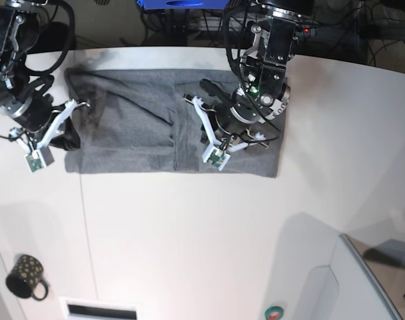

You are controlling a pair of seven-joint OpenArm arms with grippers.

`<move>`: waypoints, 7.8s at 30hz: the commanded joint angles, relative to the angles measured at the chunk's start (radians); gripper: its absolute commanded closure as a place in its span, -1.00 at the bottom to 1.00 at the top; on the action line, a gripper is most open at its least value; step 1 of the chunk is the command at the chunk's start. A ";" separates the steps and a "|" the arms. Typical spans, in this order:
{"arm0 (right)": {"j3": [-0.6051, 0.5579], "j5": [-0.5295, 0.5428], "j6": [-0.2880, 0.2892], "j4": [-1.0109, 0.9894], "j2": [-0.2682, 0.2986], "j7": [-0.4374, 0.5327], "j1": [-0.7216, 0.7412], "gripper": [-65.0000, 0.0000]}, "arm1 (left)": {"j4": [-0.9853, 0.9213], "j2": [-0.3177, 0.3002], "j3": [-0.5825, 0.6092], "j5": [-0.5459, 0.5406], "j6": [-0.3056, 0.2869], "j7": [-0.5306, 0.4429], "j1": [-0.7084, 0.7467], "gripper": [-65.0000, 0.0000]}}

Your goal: Layout the t-shirt on the table in an organized manner, then fold the t-shirt properly

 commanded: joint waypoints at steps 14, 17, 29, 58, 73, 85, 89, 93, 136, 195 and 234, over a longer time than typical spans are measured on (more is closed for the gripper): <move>0.213 0.142 0.001 0.011 -0.079 -0.041 0.013 0.82 | 0.120 -0.101 -0.073 -0.008 0.001 -0.018 0.090 1.00; 0.296 0.275 0.001 -0.040 -0.067 -0.187 0.025 0.27 | 0.229 -0.112 -0.199 -0.007 -0.002 -0.018 0.130 1.00; 0.311 0.571 0.001 -0.687 0.192 -0.293 0.162 -0.62 | -0.087 -0.305 -0.593 -0.008 -0.004 -0.354 0.181 1.00; -0.194 0.564 0.001 -0.870 0.194 -0.150 0.223 -0.60 | -0.448 -0.176 -0.314 -0.111 -0.002 -0.440 -0.083 1.00; -0.189 0.564 0.001 -0.878 0.192 -0.147 0.235 -0.26 | -0.446 -0.147 -0.256 -0.111 0.002 -0.440 -0.089 1.00; -0.189 0.564 0.001 -0.867 0.200 -0.051 0.237 0.75 | -0.448 -0.164 -0.279 -0.102 0.002 -0.440 -0.089 1.00; -0.194 0.564 0.001 -0.804 0.194 -0.051 0.235 0.92 | -0.448 -0.149 -0.266 -0.102 -0.002 -0.438 -0.089 1.00; -0.199 0.564 0.001 -0.704 0.194 -0.057 0.216 1.00 | -0.448 -0.149 -0.168 -0.102 0.001 -0.437 -0.077 1.00; -0.726 0.251 -0.765 -0.135 0.080 -0.058 0.176 0.89 | -0.440 -0.055 -0.056 -0.110 0.002 -0.435 -0.071 1.00; -0.967 0.246 -0.879 0.155 0.241 -0.046 0.163 0.21 | -0.124 -0.276 -0.779 -0.113 -0.197 -0.340 0.186 1.00; -1.177 -0.113 -0.945 -0.023 0.050 0.077 0.105 -0.07 | -0.130 -0.232 -0.794 -0.113 -0.217 -0.340 0.176 1.00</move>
